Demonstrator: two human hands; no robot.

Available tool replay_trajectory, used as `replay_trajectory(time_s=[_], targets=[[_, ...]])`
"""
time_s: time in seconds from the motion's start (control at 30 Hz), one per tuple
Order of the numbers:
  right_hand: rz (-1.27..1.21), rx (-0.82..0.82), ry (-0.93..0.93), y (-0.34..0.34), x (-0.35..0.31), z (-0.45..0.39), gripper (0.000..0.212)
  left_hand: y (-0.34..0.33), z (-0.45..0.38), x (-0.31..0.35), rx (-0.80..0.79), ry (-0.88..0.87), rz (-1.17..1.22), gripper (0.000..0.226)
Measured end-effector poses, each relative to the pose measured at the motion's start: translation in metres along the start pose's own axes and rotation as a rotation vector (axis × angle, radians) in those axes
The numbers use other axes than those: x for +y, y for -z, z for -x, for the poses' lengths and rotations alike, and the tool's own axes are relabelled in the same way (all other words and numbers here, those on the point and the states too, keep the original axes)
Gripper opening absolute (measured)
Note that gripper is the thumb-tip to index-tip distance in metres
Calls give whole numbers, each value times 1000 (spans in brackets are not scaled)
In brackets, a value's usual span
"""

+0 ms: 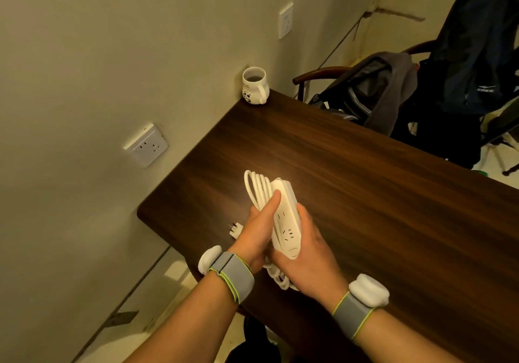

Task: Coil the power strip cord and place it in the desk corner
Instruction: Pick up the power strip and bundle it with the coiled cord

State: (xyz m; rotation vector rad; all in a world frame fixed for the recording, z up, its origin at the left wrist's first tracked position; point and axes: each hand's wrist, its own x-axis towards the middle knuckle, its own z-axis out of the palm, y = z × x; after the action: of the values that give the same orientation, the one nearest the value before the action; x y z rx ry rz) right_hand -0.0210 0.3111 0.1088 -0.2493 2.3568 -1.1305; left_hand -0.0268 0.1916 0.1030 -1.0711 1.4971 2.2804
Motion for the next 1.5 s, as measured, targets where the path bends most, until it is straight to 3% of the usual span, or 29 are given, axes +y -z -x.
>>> replay_trajectory(time_s=[0.13, 0.2, 0.37, 0.5, 0.6, 0.67, 0.73, 0.83, 0.93, 1.07, 1.17, 1.23, 1.33, 1.5], targets=[[174, 8, 10, 5, 0, 4, 102, -6, 4, -5, -59, 31, -22, 99], [190, 41, 12, 8, 1, 2, 99, -9, 7, -7, -99, 35, -3, 101], [-43, 28, -70, 27, 14, -4, 96, -17, 22, -3, -147, -104, -88, 42], [-320, 48, -180, 42, 28, -4, 91, -6, 42, -13, 140, -310, -166, 18], [-448, 59, -256, 45, 40, -3, 92, 5, 55, -38, 286, -128, -196, 36], [-482, 59, -277, 46, 46, 0, 93, 4, 62, -55, 254, 104, -189, 45], [-501, 47, -267, 46, 50, 3, 93, -4, 61, -65, 185, 216, -97, 49], [-501, 7, -245, 46, 53, 12, 92, -20, 53, -64, 140, 159, 57, 34], [-499, -19, -209, 44, 55, 18, 92, -30, 41, -59, 218, 57, 46, 28], [-499, -19, -189, 41, 57, 22, 92, -38, 42, -50, 322, -135, 9, 44], [-499, -19, -193, 35, 53, 21, 90, -43, 47, -50, 227, -328, -216, 47], [-526, -29, -166, 30, 48, 19, 81, -46, 46, -53, 149, -365, -321, 51], [-531, -38, -138, 24, 39, 18, 71, -49, 43, -53, 153, -365, -429, 69], [-498, -64, -71, 22, 32, 11, 78, -41, 33, -43, 95, -374, -430, 88]])
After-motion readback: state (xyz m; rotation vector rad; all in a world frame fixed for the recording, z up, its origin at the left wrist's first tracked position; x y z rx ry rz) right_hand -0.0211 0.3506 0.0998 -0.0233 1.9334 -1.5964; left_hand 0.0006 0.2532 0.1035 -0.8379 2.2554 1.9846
